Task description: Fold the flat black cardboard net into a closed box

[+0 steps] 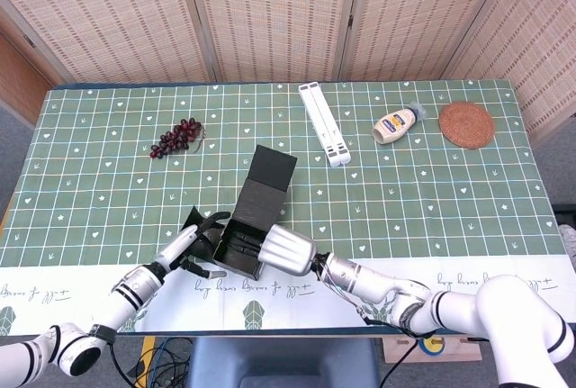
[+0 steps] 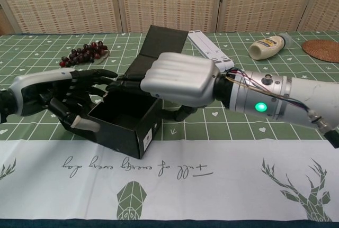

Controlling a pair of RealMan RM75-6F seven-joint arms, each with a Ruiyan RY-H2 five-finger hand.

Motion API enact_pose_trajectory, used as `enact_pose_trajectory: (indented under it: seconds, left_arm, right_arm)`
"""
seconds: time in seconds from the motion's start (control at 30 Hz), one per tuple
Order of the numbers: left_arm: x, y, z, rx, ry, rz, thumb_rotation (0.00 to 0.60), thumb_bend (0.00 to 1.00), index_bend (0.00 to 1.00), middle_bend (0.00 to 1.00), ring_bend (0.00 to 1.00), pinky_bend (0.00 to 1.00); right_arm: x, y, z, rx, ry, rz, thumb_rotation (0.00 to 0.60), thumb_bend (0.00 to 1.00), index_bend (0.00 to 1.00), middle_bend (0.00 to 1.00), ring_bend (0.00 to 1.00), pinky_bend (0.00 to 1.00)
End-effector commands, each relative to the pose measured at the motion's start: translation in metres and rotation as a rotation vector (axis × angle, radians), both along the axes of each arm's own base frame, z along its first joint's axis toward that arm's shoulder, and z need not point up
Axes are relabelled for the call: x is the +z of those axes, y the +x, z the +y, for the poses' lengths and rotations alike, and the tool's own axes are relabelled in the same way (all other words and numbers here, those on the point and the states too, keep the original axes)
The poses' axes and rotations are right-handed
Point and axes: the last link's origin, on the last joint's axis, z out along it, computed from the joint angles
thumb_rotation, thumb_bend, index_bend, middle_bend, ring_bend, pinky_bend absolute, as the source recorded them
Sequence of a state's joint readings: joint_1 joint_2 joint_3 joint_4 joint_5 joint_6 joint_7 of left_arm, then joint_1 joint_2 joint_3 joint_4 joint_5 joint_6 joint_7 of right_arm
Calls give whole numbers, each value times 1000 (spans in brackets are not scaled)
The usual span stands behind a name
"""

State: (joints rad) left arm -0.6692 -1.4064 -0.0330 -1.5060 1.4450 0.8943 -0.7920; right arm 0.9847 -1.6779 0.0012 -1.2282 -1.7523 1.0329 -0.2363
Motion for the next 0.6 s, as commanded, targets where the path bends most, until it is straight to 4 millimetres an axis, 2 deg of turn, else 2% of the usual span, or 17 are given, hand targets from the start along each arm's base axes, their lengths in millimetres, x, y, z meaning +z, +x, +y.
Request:
enact_pose_trajectory:
  seconds: [0.03, 0.13, 0.3, 0.43, 0.6]
  left_arm:
    - [6, -1, -1, -3, 23, 5, 600, 0, 66, 66, 64, 357]
    - [14, -3, -2, -3, 53, 8, 600, 0, 67, 53, 28, 284]
    - [28, -6, -4, 6, 101, 6, 600, 0, 68, 46, 15, 263]
    - [38, -9, -5, 20, 126, -1, 600, 0, 68, 46, 13, 263]
    - [47, -12, -11, 29, 148, -11, 600, 0, 68, 46, 13, 263]
  right_arm:
    - [14, -8, 1, -48, -8, -36, 600, 501, 0, 96, 723, 969]
    - [26, -18, 3, -106, -1, -67, 600, 501, 0, 112, 723, 969]
    - [41, -43, 10, -239, 48, -57, 600, 501, 0, 160, 723, 969]
    - [44, -56, 6, -321, 58, -20, 600, 502, 0, 185, 723, 969]
    - [37, -59, -7, -390, 75, 7, 600, 508, 0, 223, 723, 980]
